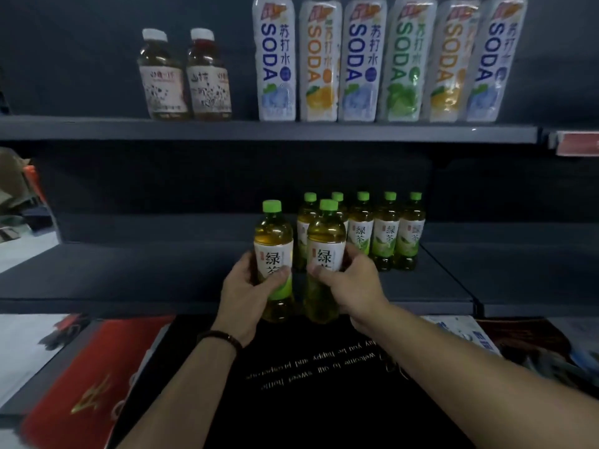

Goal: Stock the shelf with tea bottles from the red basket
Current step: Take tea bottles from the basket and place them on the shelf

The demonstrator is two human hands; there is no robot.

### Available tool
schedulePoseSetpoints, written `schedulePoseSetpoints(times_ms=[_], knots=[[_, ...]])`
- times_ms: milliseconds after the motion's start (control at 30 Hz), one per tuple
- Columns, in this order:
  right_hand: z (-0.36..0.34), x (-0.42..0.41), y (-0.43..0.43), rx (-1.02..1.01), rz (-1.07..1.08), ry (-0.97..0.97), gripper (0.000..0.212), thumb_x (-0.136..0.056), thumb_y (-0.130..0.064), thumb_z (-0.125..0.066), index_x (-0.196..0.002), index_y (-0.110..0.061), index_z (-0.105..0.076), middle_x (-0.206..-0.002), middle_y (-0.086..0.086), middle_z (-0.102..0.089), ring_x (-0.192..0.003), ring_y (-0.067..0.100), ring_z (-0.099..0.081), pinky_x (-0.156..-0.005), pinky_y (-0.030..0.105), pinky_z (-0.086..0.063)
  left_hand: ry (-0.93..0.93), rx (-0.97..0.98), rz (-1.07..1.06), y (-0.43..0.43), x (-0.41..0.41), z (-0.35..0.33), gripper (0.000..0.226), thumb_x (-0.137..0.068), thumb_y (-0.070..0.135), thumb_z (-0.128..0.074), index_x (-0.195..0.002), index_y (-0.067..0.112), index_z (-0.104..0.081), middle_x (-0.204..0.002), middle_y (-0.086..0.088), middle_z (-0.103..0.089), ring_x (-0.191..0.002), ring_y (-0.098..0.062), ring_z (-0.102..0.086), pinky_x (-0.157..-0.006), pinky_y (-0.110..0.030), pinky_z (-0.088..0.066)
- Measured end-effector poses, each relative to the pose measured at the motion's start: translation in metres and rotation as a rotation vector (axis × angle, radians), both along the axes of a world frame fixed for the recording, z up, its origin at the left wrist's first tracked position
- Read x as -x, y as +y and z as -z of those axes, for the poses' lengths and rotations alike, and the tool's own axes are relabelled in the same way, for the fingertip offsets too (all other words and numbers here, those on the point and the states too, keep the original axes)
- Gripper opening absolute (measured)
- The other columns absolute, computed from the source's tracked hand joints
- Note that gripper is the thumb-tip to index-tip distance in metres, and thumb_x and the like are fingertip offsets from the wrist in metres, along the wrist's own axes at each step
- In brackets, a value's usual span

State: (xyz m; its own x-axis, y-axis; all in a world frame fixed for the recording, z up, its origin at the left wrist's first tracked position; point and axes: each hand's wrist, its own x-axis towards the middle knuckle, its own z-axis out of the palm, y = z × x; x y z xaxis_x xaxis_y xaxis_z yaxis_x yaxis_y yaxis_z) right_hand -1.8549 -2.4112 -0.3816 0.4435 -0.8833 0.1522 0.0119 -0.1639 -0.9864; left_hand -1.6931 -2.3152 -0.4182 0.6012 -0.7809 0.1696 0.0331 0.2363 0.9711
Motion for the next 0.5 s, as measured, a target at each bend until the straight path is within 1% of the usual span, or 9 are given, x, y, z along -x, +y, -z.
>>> schedulePoseSetpoints(times_ms=[100, 167, 200, 233, 267, 300, 333, 400, 500], knots=[[0.003, -0.039, -0.025, -0.011, 0.021, 0.000, 0.048, -0.084, -0.011, -0.086, -0.126, -0.021, -0.064, -0.112, -0.003, -0.076, -0.107, 0.016, -0.072, -0.097, 0.040, -0.059, -0.074, -0.006, -0.059, -0.024, -0.034, 0.005, 0.047, -0.089, 0.016, -0.085, -0.129, 0.033, -0.066, -0.125, 0.010, -0.074, -0.118, -0.010, -0.070, -0.100, -0.039, -0.058], [0.012, -0.063, -0.038, 0.010, 0.036, 0.015, 0.051, -0.083, -0.008, -0.086, -0.127, -0.020, -0.061, -0.113, -0.005, -0.073, -0.106, 0.014, -0.070, -0.096, 0.038, -0.057, -0.105, -0.019, -0.106, -0.037, -0.052, 0.013, 0.037, -0.090, 0.019, -0.084, -0.119, 0.037, -0.067, -0.118, 0.013, -0.074, -0.112, -0.008, -0.070, -0.095, -0.036, -0.058], [0.019, -0.074, -0.045, 0.035, 0.048, 0.031, 0.050, -0.083, -0.008, -0.086, -0.124, -0.022, -0.060, -0.112, -0.006, -0.072, -0.105, 0.013, -0.070, -0.093, 0.034, -0.058, -0.123, -0.031, -0.122, -0.041, -0.058, 0.018, 0.034, -0.091, 0.021, -0.083, -0.116, 0.038, -0.066, -0.116, 0.015, -0.074, -0.110, -0.007, -0.070, -0.093, -0.035, -0.057], [0.025, -0.083, -0.049, 0.067, 0.066, 0.058, 0.048, -0.083, -0.010, -0.086, -0.119, -0.024, -0.058, -0.108, -0.009, -0.071, -0.101, 0.009, -0.069, -0.087, 0.027, -0.058, -0.142, -0.046, -0.133, -0.045, -0.065, 0.024, 0.034, -0.092, 0.022, -0.082, -0.119, 0.036, -0.066, -0.115, 0.015, -0.073, -0.109, -0.006, -0.069, -0.093, -0.034, -0.057], [0.030, -0.090, -0.052, 0.101, 0.088, 0.096, 0.046, -0.083, -0.013, -0.087, -0.116, -0.026, -0.057, -0.103, -0.013, -0.069, -0.096, 0.004, -0.068, -0.079, 0.019, -0.055, -0.161, -0.057, -0.141, -0.048, -0.070, 0.028, 0.035, -0.093, 0.022, -0.081, -0.123, 0.033, -0.066, -0.117, 0.014, -0.073, -0.109, -0.004, -0.068, -0.092, -0.033, -0.057], [0.036, -0.096, -0.053, 0.131, 0.104, 0.125, 0.045, -0.084, -0.016, -0.087, -0.115, -0.027, -0.057, -0.101, -0.015, -0.069, -0.094, 0.000, -0.067, -0.075, 0.015, -0.053, -0.177, -0.056, -0.147, -0.050, -0.074, 0.031, 0.037, -0.094, 0.022, -0.080, -0.127, 0.031, -0.065, -0.118, 0.014, -0.073, -0.108, -0.003, -0.068, -0.090, -0.031, -0.056], [0.041, -0.103, -0.055, 0.163, 0.114, 0.142, 0.044, -0.084, -0.017, -0.087, -0.117, -0.026, -0.058, -0.101, -0.015, -0.070, -0.096, 0.000, -0.068, -0.077, 0.017, -0.056, -0.190, -0.053, -0.152, -0.052, -0.079, 0.033, 0.039, -0.094, 0.023, -0.080, -0.129, 0.031, -0.065, -0.118, 0.015, -0.072, -0.108, -0.001, -0.067, -0.088, -0.028, -0.055], [0.051, -0.114, -0.059, 0.216, 0.121, 0.142, 0.048, -0.084, -0.016, -0.086, -0.125, -0.024, -0.062, -0.108, -0.011, -0.075, -0.102, 0.003, -0.071, -0.089, 0.026, -0.061, -0.222, -0.069, -0.162, -0.061, -0.088, 0.036, 0.041, -0.093, 0.024, -0.081, -0.129, 0.033, -0.063, -0.117, 0.018, -0.071, -0.107, 0.001, -0.066, -0.084, -0.025, -0.054], [0.059, -0.128, -0.064, 0.268, 0.168, 0.146, 0.052, -0.083, -0.017, -0.087, -0.127, -0.028, -0.063, -0.116, -0.011, -0.075, -0.110, 0.004, -0.070, -0.095, 0.027, -0.059, -0.261, -0.106, -0.167, -0.077, -0.102, 0.034, 0.044, -0.090, 0.023, -0.085, -0.124, 0.033, -0.059, -0.113, 0.018, -0.069, -0.102, 0.002, -0.065, -0.078, -0.023, -0.052]])
